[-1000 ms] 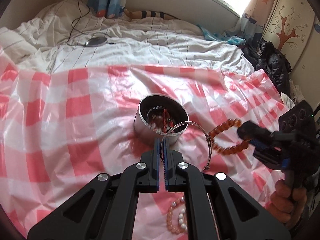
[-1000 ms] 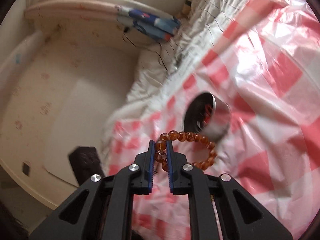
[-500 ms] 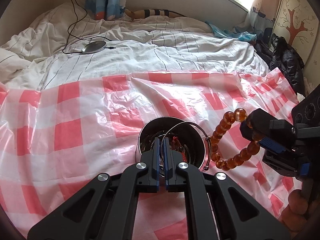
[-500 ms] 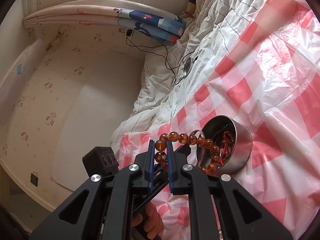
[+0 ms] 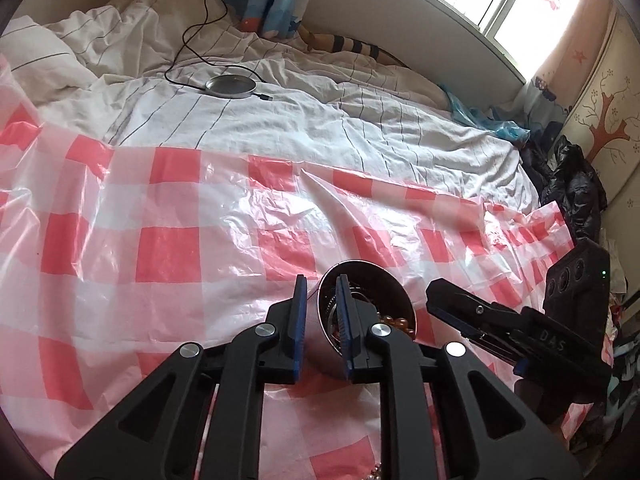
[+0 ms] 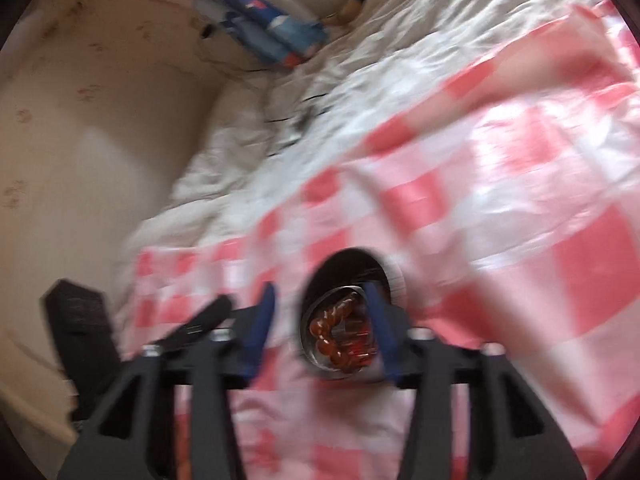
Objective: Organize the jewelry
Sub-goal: 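Open both tools to drop the bangle and amber bracelet into the bowl, then move both tools back to the pink and white bead bracelets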
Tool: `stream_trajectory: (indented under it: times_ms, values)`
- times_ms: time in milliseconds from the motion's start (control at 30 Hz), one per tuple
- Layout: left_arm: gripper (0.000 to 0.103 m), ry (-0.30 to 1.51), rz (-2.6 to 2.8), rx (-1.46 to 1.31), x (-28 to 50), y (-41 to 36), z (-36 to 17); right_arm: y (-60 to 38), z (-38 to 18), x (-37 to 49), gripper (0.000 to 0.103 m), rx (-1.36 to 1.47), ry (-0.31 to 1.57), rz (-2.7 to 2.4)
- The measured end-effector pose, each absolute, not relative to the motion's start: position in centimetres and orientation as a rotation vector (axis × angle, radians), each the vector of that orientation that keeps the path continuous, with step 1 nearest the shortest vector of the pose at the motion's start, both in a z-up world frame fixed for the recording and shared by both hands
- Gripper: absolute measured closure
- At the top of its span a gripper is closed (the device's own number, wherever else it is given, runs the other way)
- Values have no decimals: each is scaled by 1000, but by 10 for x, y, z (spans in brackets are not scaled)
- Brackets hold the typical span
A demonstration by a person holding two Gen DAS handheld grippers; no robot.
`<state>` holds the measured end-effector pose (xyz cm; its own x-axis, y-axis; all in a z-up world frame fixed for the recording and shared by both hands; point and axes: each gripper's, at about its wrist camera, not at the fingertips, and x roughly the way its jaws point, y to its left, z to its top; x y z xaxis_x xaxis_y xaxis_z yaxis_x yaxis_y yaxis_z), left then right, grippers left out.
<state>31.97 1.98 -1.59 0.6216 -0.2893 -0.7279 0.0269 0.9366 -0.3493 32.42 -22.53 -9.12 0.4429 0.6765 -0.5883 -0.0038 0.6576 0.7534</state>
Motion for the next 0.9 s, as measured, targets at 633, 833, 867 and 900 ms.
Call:
stream_trajectory:
  times_ms: [633, 833, 867, 900]
  values:
    - [64, 900, -218, -209, 300, -4, -14, -263, -90, 310, 35, 767, 1058, 396]
    - [62, 953, -223, -65, 269, -16, -27, -270, -82, 299, 31, 783, 1053, 389]
    - [62, 969, -226, -56, 264, -17, -30, -271, -81, 298, 31, 788, 1053, 389]
    - [62, 985, -234, -49, 259, -17, -35, -271, -80, 295, 31, 795, 1056, 393]
